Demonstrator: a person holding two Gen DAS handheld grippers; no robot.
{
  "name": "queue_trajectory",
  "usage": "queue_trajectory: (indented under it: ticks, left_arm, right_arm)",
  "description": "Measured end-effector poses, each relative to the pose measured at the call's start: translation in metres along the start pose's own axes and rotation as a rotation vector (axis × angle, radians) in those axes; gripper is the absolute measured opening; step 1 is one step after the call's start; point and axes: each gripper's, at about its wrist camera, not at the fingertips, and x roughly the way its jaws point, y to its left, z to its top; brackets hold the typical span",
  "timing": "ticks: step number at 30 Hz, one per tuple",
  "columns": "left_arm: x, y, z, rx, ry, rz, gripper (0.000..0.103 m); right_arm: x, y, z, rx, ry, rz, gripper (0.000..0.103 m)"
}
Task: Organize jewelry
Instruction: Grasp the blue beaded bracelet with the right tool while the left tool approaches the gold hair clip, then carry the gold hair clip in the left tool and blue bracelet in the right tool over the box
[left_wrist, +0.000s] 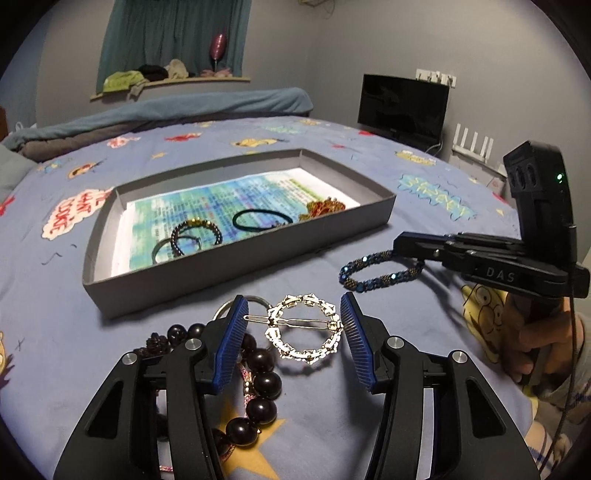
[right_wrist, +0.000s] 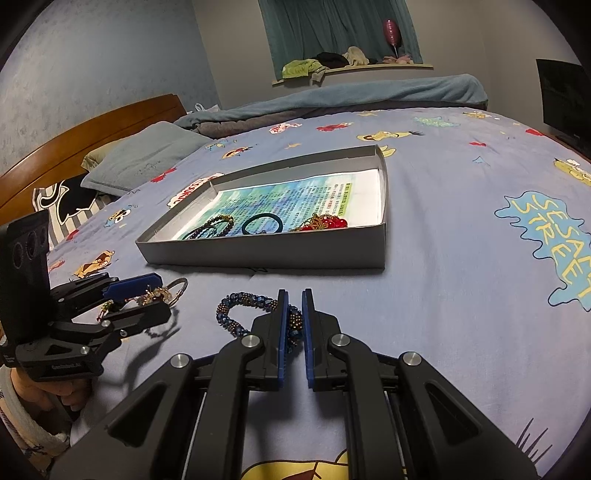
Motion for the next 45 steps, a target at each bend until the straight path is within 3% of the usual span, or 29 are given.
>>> queue_trajectory:
  ticks: [10,23,36,45]
  left_arm:
    - [-0.011,0.006,0.006,-0.027,-0.041,0.010,0.053]
    - [-0.015,0.022,0.027,-0.054,-0.041,0.074,0.053]
    - [-0.012,0.035,0.061,-0.055,-0.074,0.094,0.053]
    - [0.007,0.051,0.079,-0.069,-0.054,0.115,0.053]
  right_arm:
    - [-0.012,0.013,0.009,-0.043,-0.047,0.029,0.007]
    - [-0.027,0.037,0.051,-0.114,-0.115,0.064,0.007]
    - [-0.021,0.054,0.102,-0.149,-0.160,0.068,0.007]
    - [0.000,0.054,0.130,-0.156,-0.151,0.070,0.007]
